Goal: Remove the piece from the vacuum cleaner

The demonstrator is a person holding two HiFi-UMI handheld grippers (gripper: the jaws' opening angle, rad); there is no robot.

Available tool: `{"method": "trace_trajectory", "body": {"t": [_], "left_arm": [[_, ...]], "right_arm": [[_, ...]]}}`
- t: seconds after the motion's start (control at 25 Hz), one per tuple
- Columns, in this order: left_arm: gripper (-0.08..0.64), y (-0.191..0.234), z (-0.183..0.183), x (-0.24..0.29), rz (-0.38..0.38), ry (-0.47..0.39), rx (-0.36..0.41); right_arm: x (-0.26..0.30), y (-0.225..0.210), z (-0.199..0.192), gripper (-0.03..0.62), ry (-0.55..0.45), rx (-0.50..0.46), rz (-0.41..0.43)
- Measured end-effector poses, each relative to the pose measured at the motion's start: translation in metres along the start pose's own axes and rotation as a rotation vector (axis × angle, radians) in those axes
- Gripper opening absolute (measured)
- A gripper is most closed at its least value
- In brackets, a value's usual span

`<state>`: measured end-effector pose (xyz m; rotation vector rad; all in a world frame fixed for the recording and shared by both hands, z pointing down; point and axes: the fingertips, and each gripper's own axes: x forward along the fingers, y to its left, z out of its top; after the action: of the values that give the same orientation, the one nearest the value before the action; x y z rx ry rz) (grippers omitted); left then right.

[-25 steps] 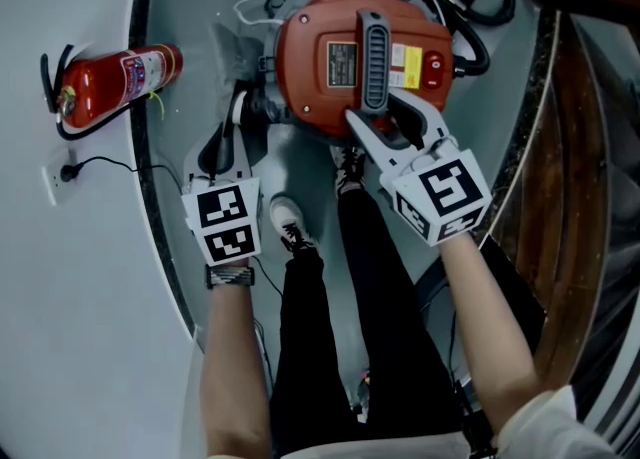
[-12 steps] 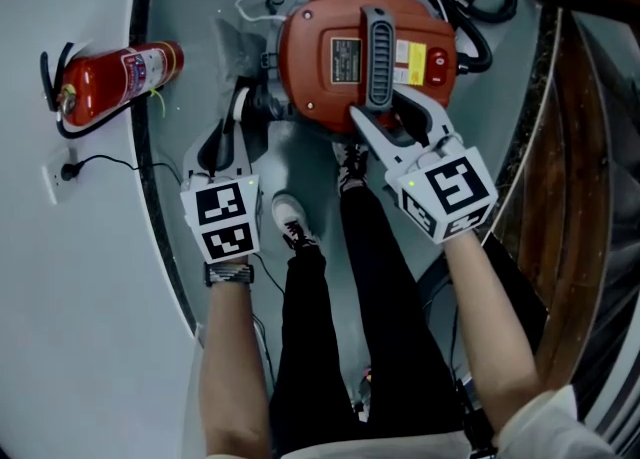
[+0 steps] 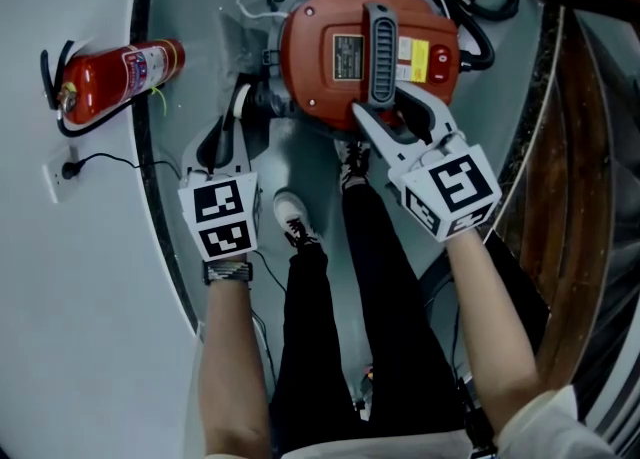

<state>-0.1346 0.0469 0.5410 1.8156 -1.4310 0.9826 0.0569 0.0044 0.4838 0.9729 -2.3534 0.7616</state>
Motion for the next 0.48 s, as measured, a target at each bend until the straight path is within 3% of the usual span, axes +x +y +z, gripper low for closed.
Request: {"method": "trace_trajectory", "body": {"t": [0.28,0.48], "left_arm": [[0.060,0.002,-0.002,-0.001,0.020,0.001,-0.008],[0.098,-0.002,0.022,-0.004,-0.012,-0.049,0.067]], "right_arm": [[0.000,0.001,0.000,0.190,-0.008,0.004,-0.001],[-0.002,-0.002,0.000,0.190,-0.035,0.010,-0.023]]}}
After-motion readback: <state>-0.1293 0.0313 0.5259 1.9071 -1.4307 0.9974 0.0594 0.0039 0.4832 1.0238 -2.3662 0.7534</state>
